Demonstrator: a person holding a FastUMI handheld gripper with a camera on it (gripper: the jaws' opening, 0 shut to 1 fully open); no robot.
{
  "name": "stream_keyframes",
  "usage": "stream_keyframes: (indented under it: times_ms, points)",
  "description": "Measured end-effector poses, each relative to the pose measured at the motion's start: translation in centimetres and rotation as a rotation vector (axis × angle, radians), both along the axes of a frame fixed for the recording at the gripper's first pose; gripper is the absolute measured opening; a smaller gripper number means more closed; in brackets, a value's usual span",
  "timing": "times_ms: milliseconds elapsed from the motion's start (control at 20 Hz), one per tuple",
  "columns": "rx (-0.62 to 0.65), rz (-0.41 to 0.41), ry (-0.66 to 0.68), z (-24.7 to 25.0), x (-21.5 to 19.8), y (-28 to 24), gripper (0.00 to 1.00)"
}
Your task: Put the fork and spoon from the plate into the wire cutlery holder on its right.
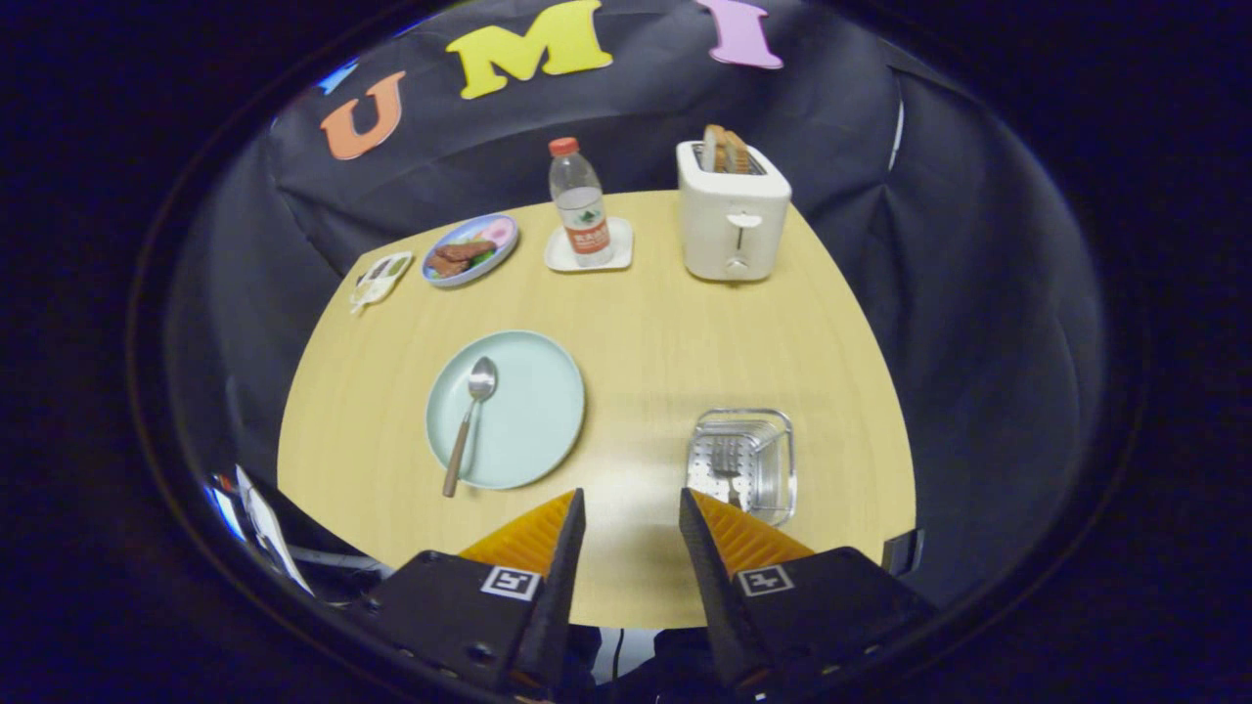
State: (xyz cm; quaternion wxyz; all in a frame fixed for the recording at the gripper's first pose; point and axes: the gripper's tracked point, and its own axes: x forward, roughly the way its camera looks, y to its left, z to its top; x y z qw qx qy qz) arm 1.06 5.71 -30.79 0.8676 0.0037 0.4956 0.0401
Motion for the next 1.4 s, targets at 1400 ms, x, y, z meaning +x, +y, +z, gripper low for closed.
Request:
stream_keyframes:
  times_ms: [1400]
  points:
    - [-0.068,-0.085,-0.059,-13.3,7.3,17.7,0.64]
